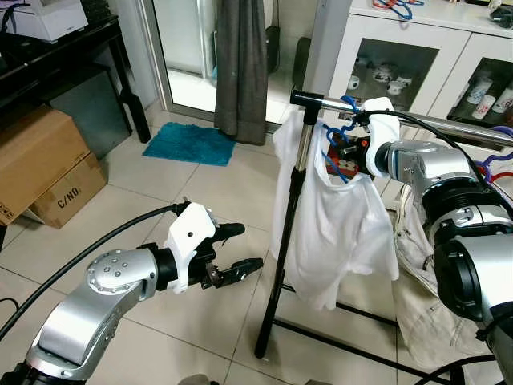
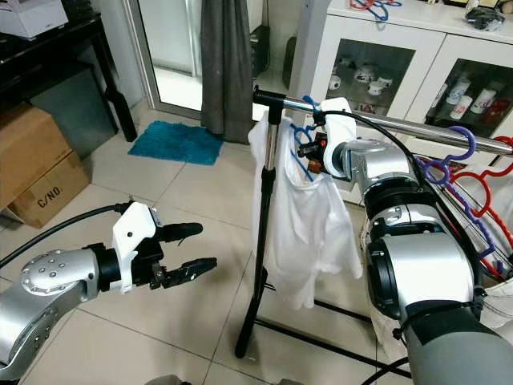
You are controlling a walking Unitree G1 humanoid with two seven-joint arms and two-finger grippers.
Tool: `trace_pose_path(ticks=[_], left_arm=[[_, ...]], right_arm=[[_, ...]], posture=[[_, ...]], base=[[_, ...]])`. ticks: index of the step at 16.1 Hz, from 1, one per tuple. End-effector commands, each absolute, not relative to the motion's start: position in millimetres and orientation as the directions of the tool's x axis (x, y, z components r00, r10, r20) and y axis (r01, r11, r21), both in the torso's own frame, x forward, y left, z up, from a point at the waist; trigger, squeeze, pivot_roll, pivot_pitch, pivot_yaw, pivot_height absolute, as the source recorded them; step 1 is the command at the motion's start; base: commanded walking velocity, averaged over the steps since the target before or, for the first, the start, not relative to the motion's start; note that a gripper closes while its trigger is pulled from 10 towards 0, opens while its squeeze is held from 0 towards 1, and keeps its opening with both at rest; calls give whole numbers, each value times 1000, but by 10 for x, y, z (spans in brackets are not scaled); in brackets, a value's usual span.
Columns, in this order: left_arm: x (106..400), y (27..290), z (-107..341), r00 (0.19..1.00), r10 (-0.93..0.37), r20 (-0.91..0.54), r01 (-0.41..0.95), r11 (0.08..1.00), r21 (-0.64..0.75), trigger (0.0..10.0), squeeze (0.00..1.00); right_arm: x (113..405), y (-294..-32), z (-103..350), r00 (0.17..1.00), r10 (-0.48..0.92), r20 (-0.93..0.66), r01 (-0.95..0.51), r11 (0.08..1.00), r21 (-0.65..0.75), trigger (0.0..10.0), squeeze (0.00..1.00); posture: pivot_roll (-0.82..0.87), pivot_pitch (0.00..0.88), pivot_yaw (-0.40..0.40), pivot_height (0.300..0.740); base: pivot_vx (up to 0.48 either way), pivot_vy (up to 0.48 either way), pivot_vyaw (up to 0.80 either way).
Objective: Hang hanger
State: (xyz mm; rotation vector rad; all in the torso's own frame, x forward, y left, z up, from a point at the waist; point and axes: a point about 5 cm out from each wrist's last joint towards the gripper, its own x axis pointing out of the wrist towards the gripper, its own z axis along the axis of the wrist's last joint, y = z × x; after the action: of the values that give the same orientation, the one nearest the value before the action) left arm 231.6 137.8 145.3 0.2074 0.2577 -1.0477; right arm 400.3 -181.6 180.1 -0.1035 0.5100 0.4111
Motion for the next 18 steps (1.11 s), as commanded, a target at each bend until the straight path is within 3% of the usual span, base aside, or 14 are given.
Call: trace_pose_path(ticks=[1,5,8,10,15,18], left_arm=[[2323,1374,1467,472,-824,-315,876,477,65,10000,0],[2345,1367,1496,495,-817,-297,865,496,76,10000,0],[2497,1311,1465,676,-701,-227,733,671,111,10000,0],[2537,1283,1481,725,-663,-187,685,721,104,10000,0],[2510,1242,1398,758,-630,-167,648,758,80,10000,0],[2492,1234,1374,758,-629,-175,648,757,86,10000,0]], right_arm=[[4034,-1818,1948,805,371,-463,-430,902,-25,0,0],[4026,-1825,2019,811,397,-431,-454,890,-34,0,0],[3941,-1941,2170,840,407,-359,-443,896,-23,0,0],[3846,-2022,2202,858,394,-330,-424,905,-21,0,0],[3304,-2041,2037,877,379,-295,-410,911,-48,0,0],[3133,-2011,1999,891,362,-274,-390,919,-54,0,0]], posture=[[32,0,-13,740],[36,0,-15,740],[42,0,-27,740],[38,0,-26,740],[21,0,-22,740],[20,0,-26,740]], base=[[0,0,0],[0,0,0],[0,0,0],[0,0,0],[0,0,0],[0,0,0]])
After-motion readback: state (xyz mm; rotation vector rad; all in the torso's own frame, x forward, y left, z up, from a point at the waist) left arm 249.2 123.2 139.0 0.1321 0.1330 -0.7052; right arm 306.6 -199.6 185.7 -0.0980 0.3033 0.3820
